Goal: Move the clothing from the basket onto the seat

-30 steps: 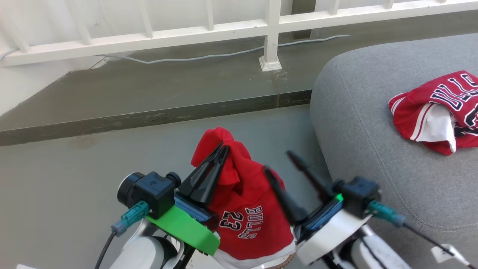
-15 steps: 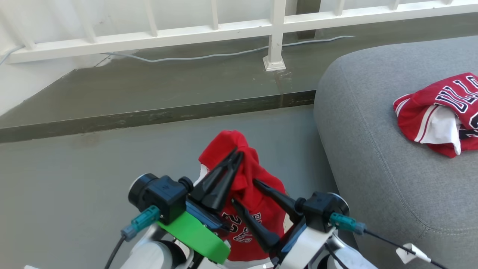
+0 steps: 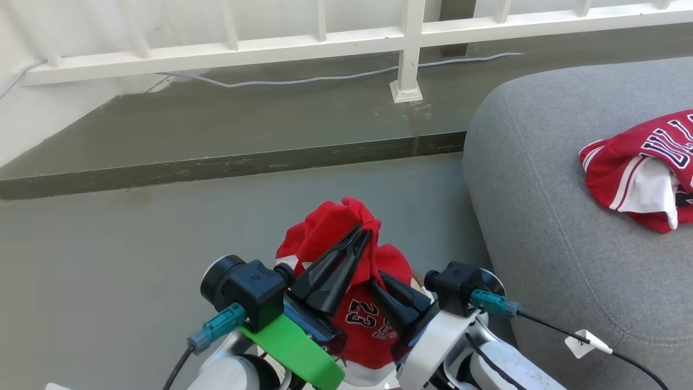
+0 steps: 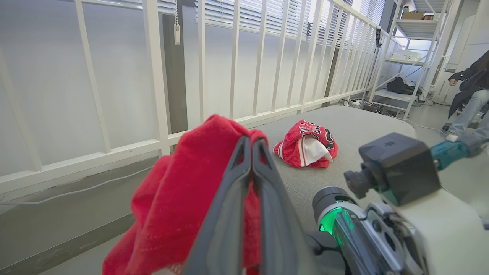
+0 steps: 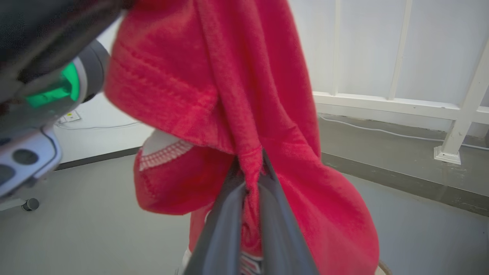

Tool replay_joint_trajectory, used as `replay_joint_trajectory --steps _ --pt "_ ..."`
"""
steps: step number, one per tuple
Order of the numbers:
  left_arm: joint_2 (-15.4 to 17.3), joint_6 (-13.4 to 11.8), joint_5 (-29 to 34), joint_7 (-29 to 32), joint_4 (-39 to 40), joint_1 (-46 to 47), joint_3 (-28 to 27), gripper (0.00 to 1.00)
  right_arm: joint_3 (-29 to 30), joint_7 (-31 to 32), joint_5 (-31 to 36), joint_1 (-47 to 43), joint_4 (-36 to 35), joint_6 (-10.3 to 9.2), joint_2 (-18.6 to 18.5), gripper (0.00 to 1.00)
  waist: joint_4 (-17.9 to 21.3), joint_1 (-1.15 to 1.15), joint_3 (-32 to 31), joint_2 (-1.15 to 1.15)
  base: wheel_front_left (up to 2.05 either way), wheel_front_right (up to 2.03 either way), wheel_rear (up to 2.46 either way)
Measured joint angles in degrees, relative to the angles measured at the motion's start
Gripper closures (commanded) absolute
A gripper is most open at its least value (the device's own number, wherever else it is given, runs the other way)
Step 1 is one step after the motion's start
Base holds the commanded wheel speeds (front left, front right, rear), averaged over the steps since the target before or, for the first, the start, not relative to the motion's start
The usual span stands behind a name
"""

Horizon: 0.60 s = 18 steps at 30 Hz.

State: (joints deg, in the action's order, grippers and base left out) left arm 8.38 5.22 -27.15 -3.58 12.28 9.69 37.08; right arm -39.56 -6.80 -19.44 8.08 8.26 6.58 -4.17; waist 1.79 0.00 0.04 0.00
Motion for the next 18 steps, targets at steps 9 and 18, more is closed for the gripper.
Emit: replay_joint_trajectory --steps 9,18 --pt "0.11 0.18 -0.31 0.51 0.53 0.0 0.37 0.09 -0.26 -1.77 -1.67 1.71 2.52 0.48 0.2 1.0 -0.15 0.0 -0.09 0.0 0.0 0.0 0.0" --pt "1.08 0.37 -0.14 1.07 1.16 0.01 0.53 0.0 1.26 -3.61 -2.32 4.24 3.89 0.48 0.35 1.0 0.75 0.0 0.1 0.0 0.0 0.0 0.0"
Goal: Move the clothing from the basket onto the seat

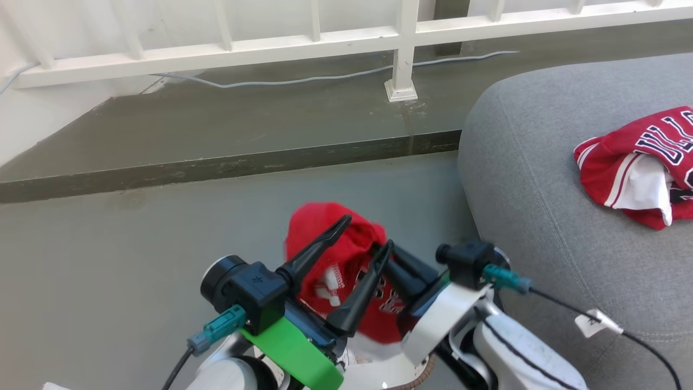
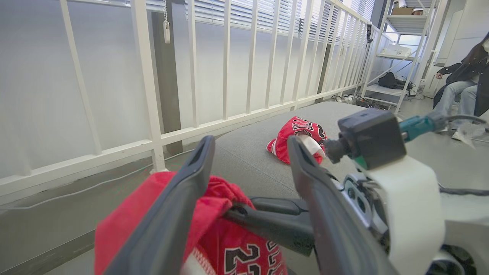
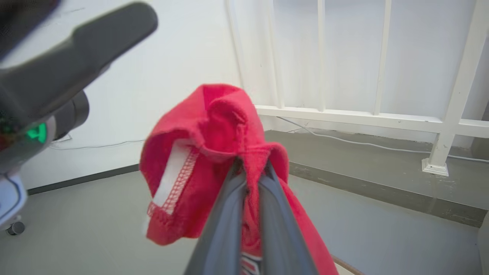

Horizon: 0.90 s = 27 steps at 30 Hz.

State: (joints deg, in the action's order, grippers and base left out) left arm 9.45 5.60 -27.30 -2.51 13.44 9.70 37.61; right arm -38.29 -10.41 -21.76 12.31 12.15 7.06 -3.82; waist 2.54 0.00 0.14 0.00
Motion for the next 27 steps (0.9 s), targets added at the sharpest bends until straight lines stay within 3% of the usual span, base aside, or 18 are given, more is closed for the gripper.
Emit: replay_joint_trajectory --steps 6,19,27 --pt "1.26 -0.05 0.86 0.56 -0.01 -0.03 -0.14 0.0 2.05 -0.73 0.0 2.38 0.7 -0.11 0.07 1.0 1.02 0.0 0.13 0.0 0.0 0.0 0.0" --pt "3.47 -0.57 3.18 2.5 1.03 -0.35 0.16 0.0 9.18 -2.18 0.03 7.15 1.81 -3.64 -2.03 1.0 5.31 0.0 2.39 0.0 0.0 0.0 0.0" --pt "4.42 -0.66 3.96 3.5 2.0 -0.34 0.11 0.0 12.4 -2.75 0.01 9.06 1.82 -4.71 -2.96 1.0 9.62 0.0 4.87 0.0 0.0 0.0 0.0"
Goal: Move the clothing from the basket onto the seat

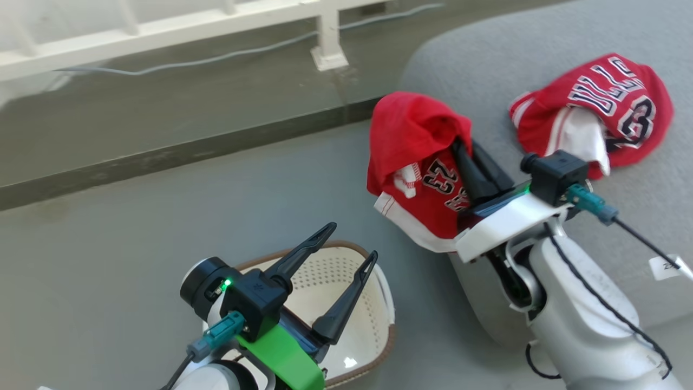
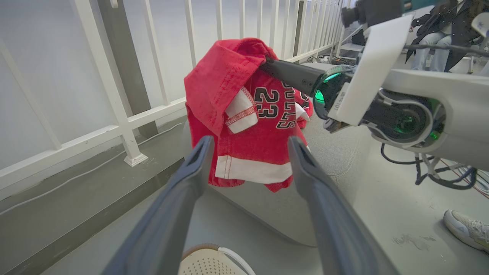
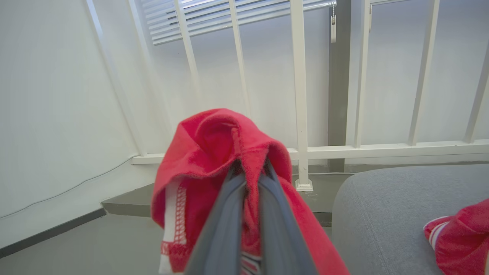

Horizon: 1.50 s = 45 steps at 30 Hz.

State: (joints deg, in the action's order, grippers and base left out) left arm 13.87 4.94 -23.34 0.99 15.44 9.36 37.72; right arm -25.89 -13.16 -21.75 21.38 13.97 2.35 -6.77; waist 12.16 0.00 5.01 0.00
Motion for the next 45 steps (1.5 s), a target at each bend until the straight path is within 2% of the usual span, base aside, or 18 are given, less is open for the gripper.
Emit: replay_joint_trajectory --steps 3,6,17,26,36,41,45 --pt "0.26 0.0 0.37 0.55 0.29 0.03 0.02 0.0 1.18 -0.04 -0.02 0.49 0.18 -0.04 -0.35 1.0 1.7 0.0 1.09 0.0 0.0 0.0 0.0" --pt "0.35 0.01 0.43 1.25 0.73 0.07 0.04 0.0 1.98 -0.49 -0.22 0.54 0.52 -0.96 -0.36 1.0 3.29 0.0 2.33 0.0 0.0 0.0 0.0" --pt "1.66 0.01 0.92 3.0 1.87 1.69 -0.21 0.0 5.26 -0.73 -1.47 1.14 1.34 -1.55 -0.36 1.0 8.19 0.0 6.99 0.0 0.0 0.0 0.0" --pt "1.88 0.09 2.32 4.59 2.7 4.28 0.18 0.0 10.39 -1.12 -1.99 5.85 0.54 -2.53 -1.16 1.0 11.32 0.0 11.33 0.0 0.0 0.0 0.0" --pt "2.56 0.35 2.69 6.25 3.74 7.24 1.03 0.0 17.47 -1.27 -1.9 19.92 -1.56 -2.96 -5.77 1.0 12.5 0.0 16.09 0.0 0.0 0.0 0.0" --pt "3.14 0.68 2.94 7.38 4.09 8.89 1.45 0.0 20.74 -1.3 -1.04 26.88 0.94 -3.74 -10.36 1.0 12.1 0.0 18.62 0.0 0.0 0.0 0.0" --pt "3.25 0.87 2.94 8.14 4.59 9.6 1.74 0.0 22.26 -1.46 -1.04 30.04 3.74 -4.0 -12.02 1.0 11.51 0.0 20.22 0.0 0.0 0.0 0.0"
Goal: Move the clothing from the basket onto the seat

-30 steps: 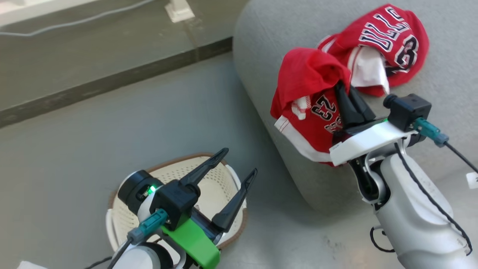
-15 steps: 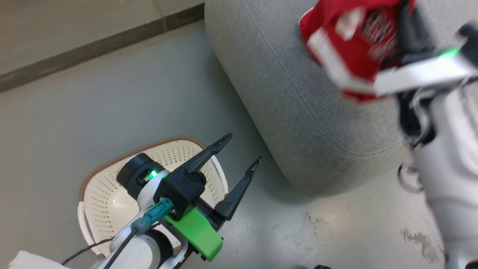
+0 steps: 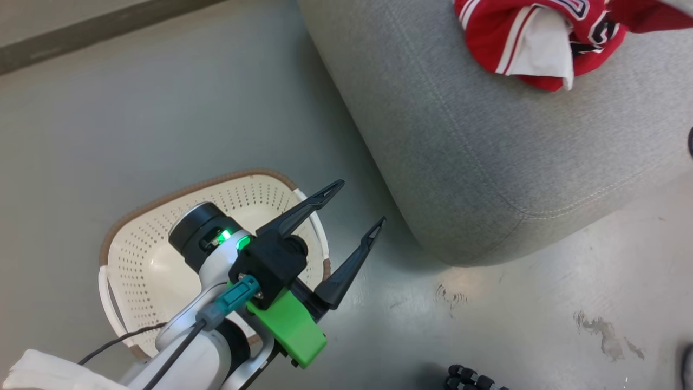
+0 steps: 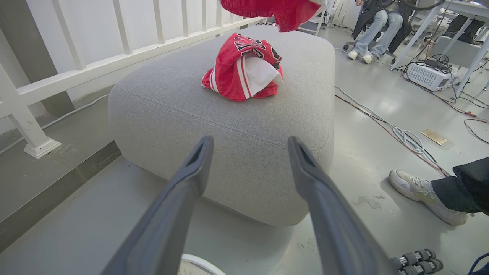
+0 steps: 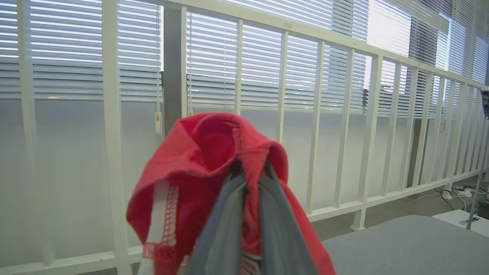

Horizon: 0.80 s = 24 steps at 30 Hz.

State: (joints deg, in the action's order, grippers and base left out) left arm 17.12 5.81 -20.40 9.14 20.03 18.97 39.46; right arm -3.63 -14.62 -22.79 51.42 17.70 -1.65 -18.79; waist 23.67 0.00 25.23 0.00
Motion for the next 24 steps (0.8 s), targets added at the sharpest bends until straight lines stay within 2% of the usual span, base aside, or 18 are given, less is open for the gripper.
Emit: replay_joint_trajectory --steps 6,14,24 --pt "0.35 0.07 0.23 1.29 0.9 1.43 0.2 0.0 0.13 0.0 1.15 2.21 5.36 -0.04 -1.99 1.0 -1.0 0.0 2.54 0.0 0.0 0.0 0.0" --pt "0.73 0.32 0.56 2.44 1.58 3.69 0.87 0.0 2.47 -0.03 0.57 2.49 13.1 -1.08 -2.56 1.0 -2.38 0.0 6.19 0.0 0.0 0.0 0.0" --pt "2.13 0.57 0.96 3.6 2.3 5.05 0.34 0.0 3.6 -0.04 -2.71 2.4 21.8 -1.18 1.11 1.0 -3.02 -0.01 10.41 0.0 0.0 0.0 0.0"
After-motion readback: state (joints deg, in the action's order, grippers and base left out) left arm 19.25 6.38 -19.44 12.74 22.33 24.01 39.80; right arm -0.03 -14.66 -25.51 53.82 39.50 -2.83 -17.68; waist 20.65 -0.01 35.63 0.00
